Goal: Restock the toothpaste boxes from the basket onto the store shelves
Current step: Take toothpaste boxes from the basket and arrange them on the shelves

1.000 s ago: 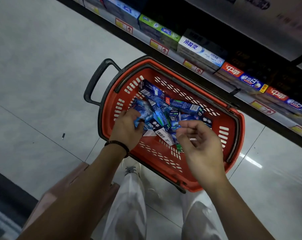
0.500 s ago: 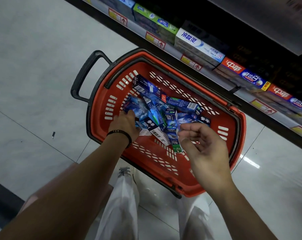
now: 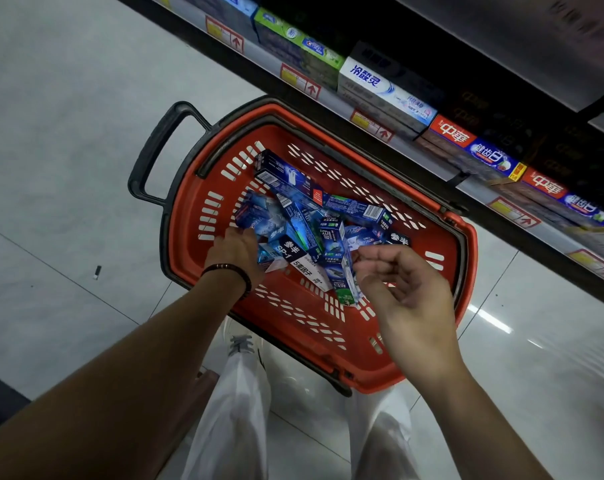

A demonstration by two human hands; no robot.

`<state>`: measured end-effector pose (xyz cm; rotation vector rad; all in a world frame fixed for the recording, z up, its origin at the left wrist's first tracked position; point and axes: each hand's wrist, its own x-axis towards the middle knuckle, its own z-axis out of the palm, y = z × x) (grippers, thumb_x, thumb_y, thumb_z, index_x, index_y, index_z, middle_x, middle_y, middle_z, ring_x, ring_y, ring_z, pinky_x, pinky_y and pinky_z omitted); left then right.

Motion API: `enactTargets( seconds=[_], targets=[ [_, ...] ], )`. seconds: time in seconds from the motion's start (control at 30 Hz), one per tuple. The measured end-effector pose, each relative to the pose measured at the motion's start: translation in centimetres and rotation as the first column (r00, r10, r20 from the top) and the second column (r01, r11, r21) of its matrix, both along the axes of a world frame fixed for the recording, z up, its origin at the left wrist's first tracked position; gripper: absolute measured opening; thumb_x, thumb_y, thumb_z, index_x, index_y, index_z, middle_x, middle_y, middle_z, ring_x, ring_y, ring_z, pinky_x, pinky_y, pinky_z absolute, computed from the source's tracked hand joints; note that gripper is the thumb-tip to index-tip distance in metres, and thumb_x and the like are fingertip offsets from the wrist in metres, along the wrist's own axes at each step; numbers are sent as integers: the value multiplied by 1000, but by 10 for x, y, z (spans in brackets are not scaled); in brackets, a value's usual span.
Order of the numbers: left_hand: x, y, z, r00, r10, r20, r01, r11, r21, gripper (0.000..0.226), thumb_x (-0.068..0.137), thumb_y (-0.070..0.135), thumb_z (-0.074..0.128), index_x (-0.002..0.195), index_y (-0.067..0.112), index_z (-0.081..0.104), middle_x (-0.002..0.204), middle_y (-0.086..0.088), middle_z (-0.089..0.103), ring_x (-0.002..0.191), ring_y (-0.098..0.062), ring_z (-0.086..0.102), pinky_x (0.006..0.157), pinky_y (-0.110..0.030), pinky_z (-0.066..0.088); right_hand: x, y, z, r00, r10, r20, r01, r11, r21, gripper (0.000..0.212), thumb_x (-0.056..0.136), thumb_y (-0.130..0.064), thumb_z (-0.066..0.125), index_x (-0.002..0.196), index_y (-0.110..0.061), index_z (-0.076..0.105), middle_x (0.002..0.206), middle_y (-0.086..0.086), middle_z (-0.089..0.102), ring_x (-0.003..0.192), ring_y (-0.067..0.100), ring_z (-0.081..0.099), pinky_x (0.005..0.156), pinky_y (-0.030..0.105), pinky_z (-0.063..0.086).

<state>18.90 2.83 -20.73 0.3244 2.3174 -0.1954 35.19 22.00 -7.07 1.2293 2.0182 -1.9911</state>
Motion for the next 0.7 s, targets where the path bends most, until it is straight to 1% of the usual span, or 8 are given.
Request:
enactTargets(
  seconds=[0.1, 0.17, 0.3, 0.4, 0.47, 0.53, 0.7],
  targets=[
    [-4, -2, 14, 998, -35, -46, 36, 999, 34, 59, 80, 23, 84, 132, 20, 56, 127, -9, 54, 111, -27, 59, 91, -39, 59, 0, 0, 4, 1000, 5, -1, -5, 1000, 3, 21, 97, -7, 74, 111, -24, 74, 98, -10, 76, 99, 12, 72, 85, 21, 58],
    [-5, -5, 23, 998, -30, -59, 33, 998, 60, 59, 81, 26, 85, 132, 20, 57, 128, -9, 55, 111, -26, 61, 90, -37, 58, 0, 1, 8, 1000, 2, -7, -2, 1000, 0, 21, 97, -6, 73, 110, -24, 75, 97, -9, 77, 98, 11, 72, 85, 20, 57],
    [-6, -11, 44, 994, -40, -105, 51, 993, 104, 60, 79, 36, 87, 130, 22, 58, 128, -10, 58, 114, -29, 62, 94, -42, 59, -3, 1, 18, 999, -37, -30, 37, 999, -21, 22, 97, -4, 73, 108, -22, 75, 95, -7, 77, 95, 12, 73, 84, 20, 57],
    [-7, -13, 62, 990, -73, -125, 88, 988, 125, 59, 79, 36, 87, 129, 22, 59, 130, -9, 60, 118, -29, 61, 97, -43, 57, -4, 0, 26, 998, -51, -36, 50, 998, -28, 23, 97, -3, 72, 108, -22, 75, 95, -5, 77, 95, 13, 73, 83, 19, 57],
    [-10, -14, 73, 988, -87, -131, 106, 984, 145, 59, 79, 35, 88, 129, 21, 60, 130, -8, 61, 120, -29, 61, 97, -43, 58, -4, -1, 32, 998, -46, -42, 45, 999, -26, 25, 98, -1, 70, 108, -23, 75, 96, -4, 77, 96, 13, 73, 83, 19, 56],
    [-13, -15, 85, 989, -76, -129, 97, 980, 173, 59, 79, 33, 89, 129, 21, 61, 130, -7, 61, 120, -29, 62, 95, -43, 60, -4, -2, 39, 998, -33, -44, 32, 999, -23, 26, 98, 0, 69, 108, -24, 75, 96, -4, 77, 97, 14, 73, 83, 18, 56],
    [-22, -20, 121, 990, -20, -138, 53, 970, 238, 59, 75, 30, 92, 126, 23, 63, 135, -6, 60, 122, -30, 62, 94, -46, 61, -5, -5, 62, 998, -24, -49, 24, 1000, -8, 23, 98, -4, 72, 107, -26, 75, 95, -8, 77, 96, 11, 73, 81, 17, 55]
  ],
)
